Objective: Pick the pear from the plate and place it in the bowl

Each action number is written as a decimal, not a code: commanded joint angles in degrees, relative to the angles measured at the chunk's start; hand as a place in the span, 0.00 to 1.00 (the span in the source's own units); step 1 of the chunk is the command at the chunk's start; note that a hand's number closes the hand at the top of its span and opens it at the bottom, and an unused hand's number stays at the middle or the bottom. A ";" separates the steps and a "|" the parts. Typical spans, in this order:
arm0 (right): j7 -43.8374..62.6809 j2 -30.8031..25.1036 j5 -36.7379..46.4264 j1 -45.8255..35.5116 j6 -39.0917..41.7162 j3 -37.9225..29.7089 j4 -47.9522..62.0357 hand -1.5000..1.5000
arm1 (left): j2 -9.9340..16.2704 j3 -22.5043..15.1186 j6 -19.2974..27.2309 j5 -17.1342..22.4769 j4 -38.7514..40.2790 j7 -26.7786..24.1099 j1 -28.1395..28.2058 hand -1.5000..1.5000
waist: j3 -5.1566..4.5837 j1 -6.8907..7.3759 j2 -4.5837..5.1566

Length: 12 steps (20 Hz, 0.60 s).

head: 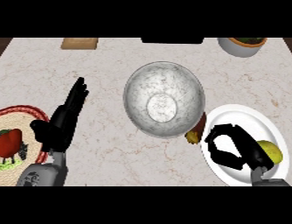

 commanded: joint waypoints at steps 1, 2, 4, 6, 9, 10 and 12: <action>2.96 9.29 2.71 -5.84 -11.12 9.55 -4.45 1.00 | 0.12 -0.53 -1.13 0.36 0.14 0.19 -1.23 0.50 | 0.78 3.00 0.08; 2.49 9.40 3.90 -6.15 -14.91 12.59 -5.06 1.00 | -0.75 -1.37 -0.85 0.03 0.73 -0.15 -0.35 0.50 | 0.83 2.91 0.12; 3.43 9.54 5.41 -9.41 -21.35 17.14 -6.91 1.00 | -0.02 -0.98 -1.42 0.23 1.06 0.67 -1.27 0.50 | 0.84 3.31 0.05; 4.28 9.63 6.17 -11.31 -28.59 22.20 -7.73 1.00 | -0.74 -1.45 -1.21 0.06 1.41 0.11 -1.85 0.50 | 0.85 3.30 0.22; 7.42 9.71 13.07 -15.44 -37.59 29.31 -8.81 1.00 | -0.48 -1.22 -0.36 -0.87 1.36 0.22 -2.40 0.50 | 0.69 3.21 -0.21; 8.66 9.72 16.21 -17.47 -41.02 30.87 -8.42 1.00 | -0.80 -1.40 0.10 -1.19 1.74 1.15 -2.85 0.50 | 0.70 2.61 -0.08; 12.94 9.75 21.60 -20.56 -45.06 34.42 -8.62 1.00 | -0.64 -1.32 -0.04 -1.21 1.99 0.07 -1.77 0.50 | 0.55 2.37 -0.38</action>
